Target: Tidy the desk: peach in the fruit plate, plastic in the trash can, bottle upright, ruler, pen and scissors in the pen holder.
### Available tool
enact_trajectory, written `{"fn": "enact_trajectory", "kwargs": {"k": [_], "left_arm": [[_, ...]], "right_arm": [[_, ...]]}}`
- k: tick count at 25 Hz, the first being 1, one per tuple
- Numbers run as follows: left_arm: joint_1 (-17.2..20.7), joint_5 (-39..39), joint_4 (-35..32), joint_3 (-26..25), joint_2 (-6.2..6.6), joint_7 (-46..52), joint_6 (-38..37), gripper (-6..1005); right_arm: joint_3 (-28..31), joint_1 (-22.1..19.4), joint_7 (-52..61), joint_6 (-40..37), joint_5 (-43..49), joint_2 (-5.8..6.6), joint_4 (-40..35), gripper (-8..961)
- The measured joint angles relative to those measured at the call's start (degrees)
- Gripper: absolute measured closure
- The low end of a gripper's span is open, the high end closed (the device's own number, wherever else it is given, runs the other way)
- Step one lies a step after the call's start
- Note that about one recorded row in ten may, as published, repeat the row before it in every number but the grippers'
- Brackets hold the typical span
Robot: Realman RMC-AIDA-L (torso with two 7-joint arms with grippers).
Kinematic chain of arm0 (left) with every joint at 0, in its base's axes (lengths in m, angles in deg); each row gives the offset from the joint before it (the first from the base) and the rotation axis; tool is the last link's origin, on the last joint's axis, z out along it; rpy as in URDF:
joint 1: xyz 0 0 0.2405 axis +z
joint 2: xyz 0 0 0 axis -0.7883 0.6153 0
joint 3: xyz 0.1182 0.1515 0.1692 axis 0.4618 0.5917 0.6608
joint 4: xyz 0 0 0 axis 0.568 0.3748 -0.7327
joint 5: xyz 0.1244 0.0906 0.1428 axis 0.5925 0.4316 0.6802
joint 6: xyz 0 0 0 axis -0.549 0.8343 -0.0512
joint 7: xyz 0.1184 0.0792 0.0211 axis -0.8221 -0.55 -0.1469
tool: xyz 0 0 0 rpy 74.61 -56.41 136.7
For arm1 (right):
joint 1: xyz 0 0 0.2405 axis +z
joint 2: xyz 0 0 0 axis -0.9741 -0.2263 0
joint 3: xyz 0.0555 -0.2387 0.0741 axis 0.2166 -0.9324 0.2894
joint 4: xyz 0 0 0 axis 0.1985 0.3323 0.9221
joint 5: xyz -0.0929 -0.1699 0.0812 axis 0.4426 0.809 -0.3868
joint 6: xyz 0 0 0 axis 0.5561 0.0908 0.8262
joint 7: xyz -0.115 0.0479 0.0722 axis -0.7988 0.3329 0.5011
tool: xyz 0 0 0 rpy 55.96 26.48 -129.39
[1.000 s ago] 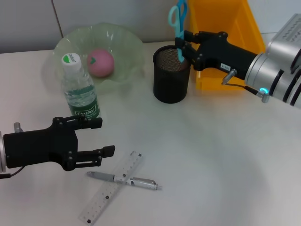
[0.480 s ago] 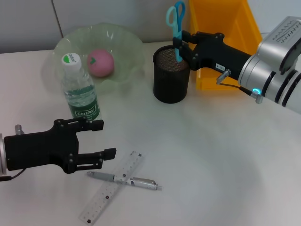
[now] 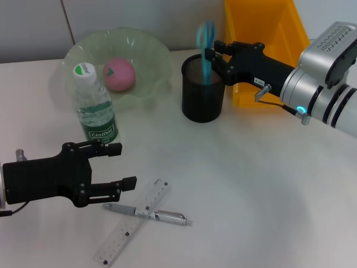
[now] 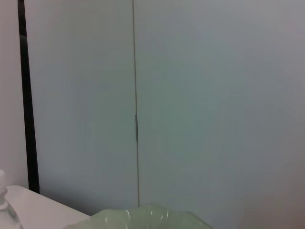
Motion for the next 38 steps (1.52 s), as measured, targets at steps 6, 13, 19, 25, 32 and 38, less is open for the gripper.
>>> {"fn": "enact_trajectory", "kwargs": {"k": [6, 13, 19, 25, 32, 38], "left_arm": [[0.0, 0.0, 0.0, 0.0, 0.03, -0.1, 0.0, 202], [0.0, -0.1, 0.0, -0.6, 0.10, -0.5, 0.0, 202], [0.1, -0.1, 0.3, -0.7, 0.09, -0.6, 0.0, 202], [0.1, -0.1, 0.1, -0.8, 0.09, -0.6, 0.0, 202], [0.1, -0.1, 0.0, -0.8, 0.09, -0.6, 0.0, 202], [0.1, -0.1, 0.1, -1.4, 0.09, -0.7, -0.1, 202]], "right_arm": [[0.0, 0.0, 0.0, 0.7, 0.1, -0.02, 0.0, 717], [0.0, -0.4, 0.1, -2.5, -0.1, -0.02, -0.1, 681], [0.1, -0.4, 1.1, -3.3, -0.1, 0.10, -0.2, 609], [0.2, -0.5, 1.3, -3.1, -0.1, 0.14, -0.4, 418], [0.6, -0.6, 1.3, -3.0, -0.1, 0.16, -0.4, 248], [0.0, -3.6, 15.2, -8.6, 6.1, 0.97, -7.0, 214]]}}
